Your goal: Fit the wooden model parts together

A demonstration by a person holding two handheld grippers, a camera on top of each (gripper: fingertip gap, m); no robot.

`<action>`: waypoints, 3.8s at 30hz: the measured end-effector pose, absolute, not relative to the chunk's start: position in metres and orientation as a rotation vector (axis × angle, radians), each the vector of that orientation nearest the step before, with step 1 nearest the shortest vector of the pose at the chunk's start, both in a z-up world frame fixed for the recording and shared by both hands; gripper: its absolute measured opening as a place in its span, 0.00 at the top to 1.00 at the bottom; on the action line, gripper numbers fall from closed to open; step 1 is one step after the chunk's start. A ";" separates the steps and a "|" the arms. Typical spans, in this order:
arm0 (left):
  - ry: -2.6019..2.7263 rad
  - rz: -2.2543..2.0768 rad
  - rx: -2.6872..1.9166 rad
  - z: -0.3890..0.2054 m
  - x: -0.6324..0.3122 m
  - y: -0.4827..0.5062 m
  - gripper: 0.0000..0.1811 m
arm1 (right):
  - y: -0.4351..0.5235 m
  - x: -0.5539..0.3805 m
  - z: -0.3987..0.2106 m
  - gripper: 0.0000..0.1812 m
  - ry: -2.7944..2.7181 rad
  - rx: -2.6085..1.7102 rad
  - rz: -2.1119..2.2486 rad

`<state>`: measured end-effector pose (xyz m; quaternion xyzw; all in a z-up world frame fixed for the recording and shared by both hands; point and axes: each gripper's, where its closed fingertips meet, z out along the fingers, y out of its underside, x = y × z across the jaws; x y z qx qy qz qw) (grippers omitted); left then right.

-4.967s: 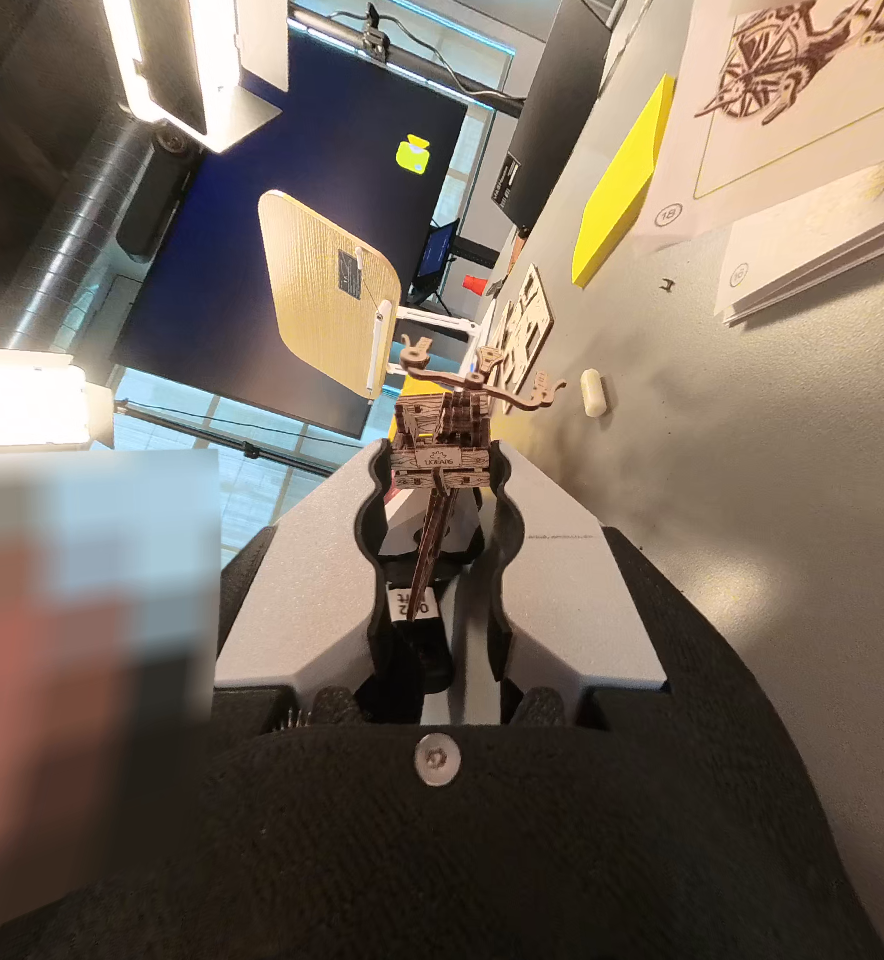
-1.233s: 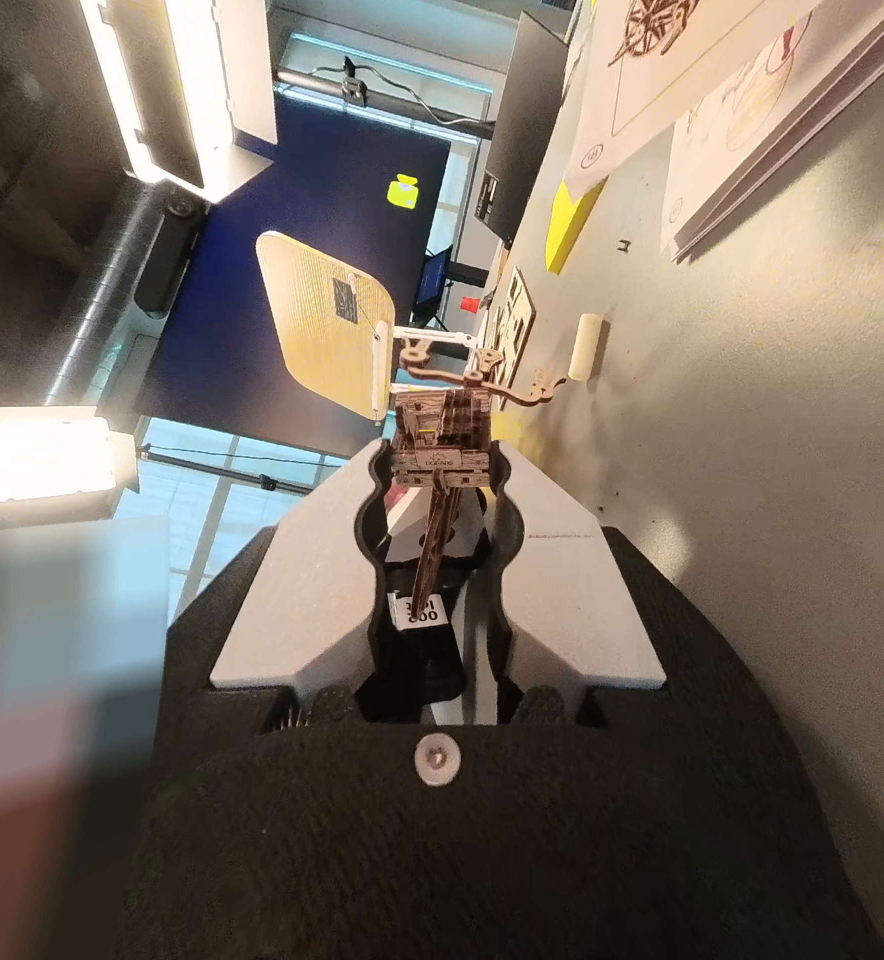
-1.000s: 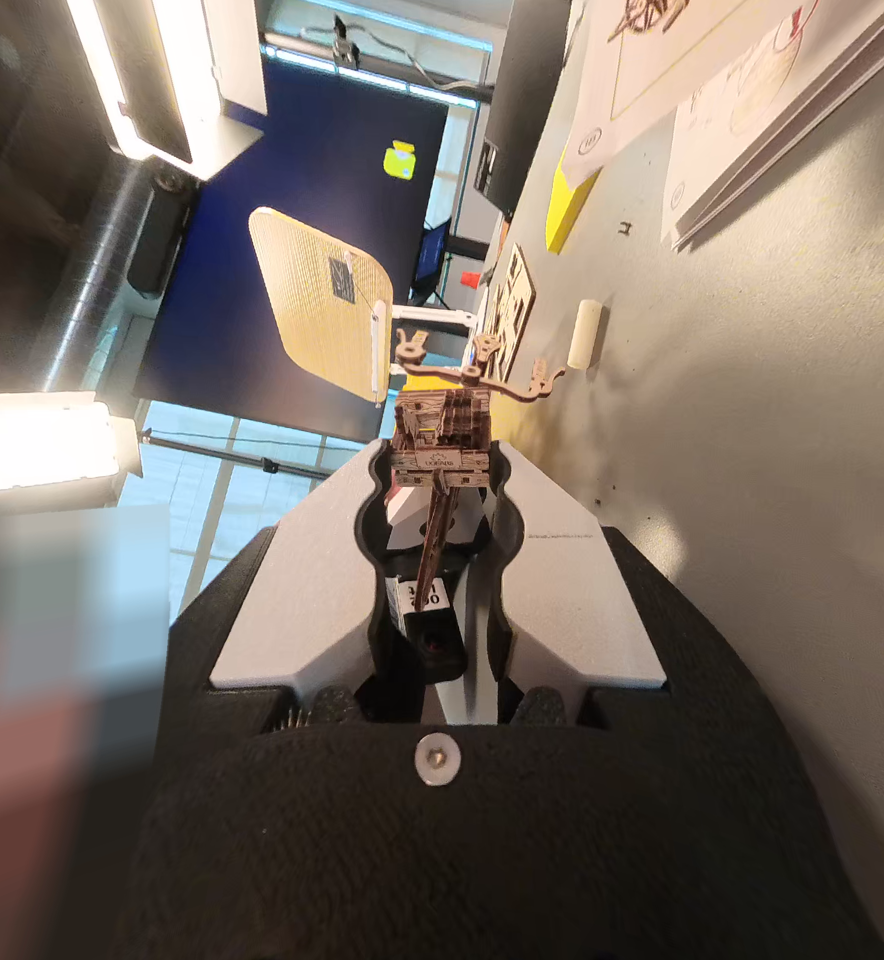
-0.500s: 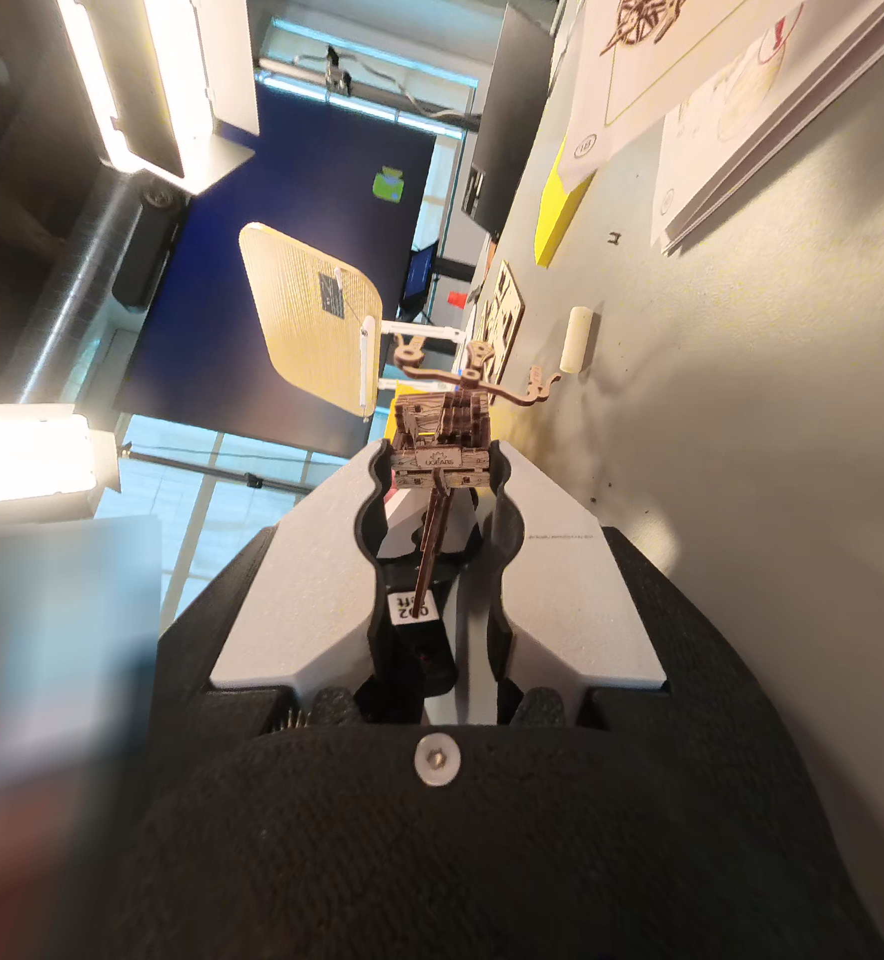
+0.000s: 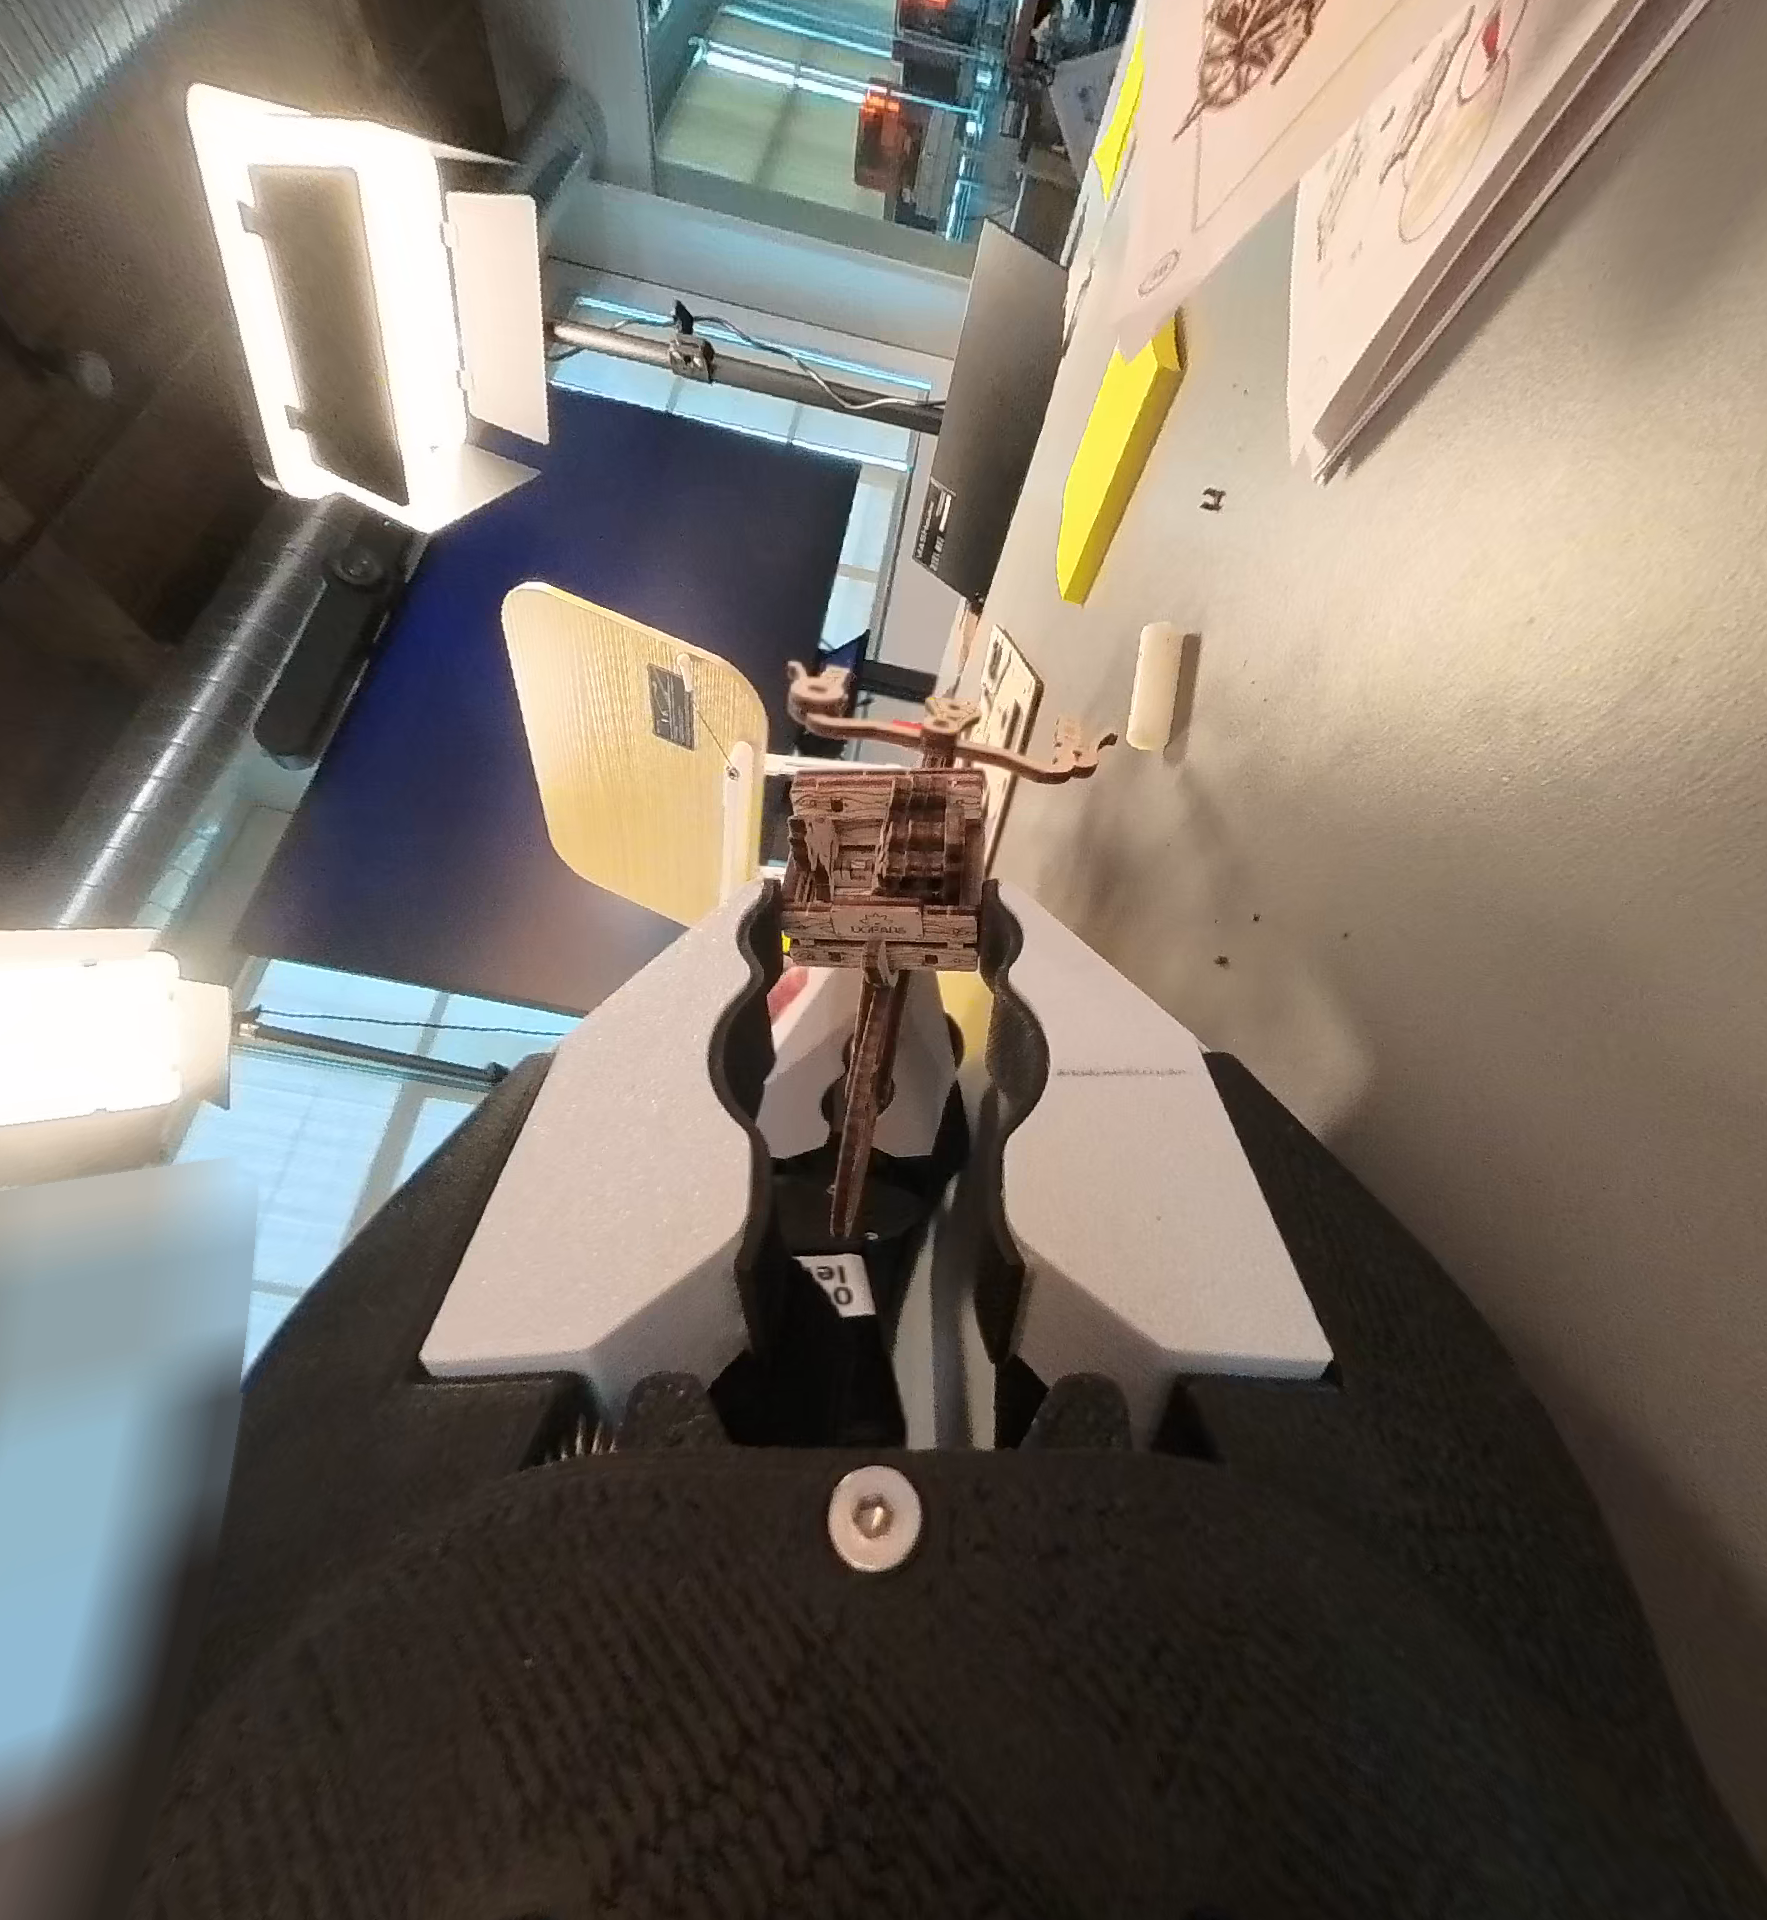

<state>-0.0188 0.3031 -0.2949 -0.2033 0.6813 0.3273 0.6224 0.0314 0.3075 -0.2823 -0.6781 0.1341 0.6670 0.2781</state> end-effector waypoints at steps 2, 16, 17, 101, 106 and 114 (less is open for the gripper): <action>1.569 0.769 -0.452 -0.296 -0.018 0.303 0.98 | 0.307 0.032 -0.283 0.80 0.353 -1.828 1.798; 1.531 0.769 -0.493 -0.291 -0.014 0.300 0.99 | 0.309 0.036 -0.283 0.80 0.404 -1.812 1.865; 1.533 0.768 -0.498 -0.291 -0.014 0.300 0.99 | 0.309 0.036 -0.283 0.80 0.410 -1.808 1.872; 1.539 0.721 -0.466 -0.296 -0.010 0.304 0.96 | 0.297 0.007 -0.281 0.80 0.374 -1.803 1.906; 1.532 0.704 -0.435 -0.294 -0.010 0.301 0.96 | 0.294 0.007 -0.280 0.81 0.340 -1.804 1.948; 1.522 0.707 -0.392 -0.291 -0.009 0.297 0.96 | 0.290 0.007 -0.277 0.80 0.269 -1.792 1.948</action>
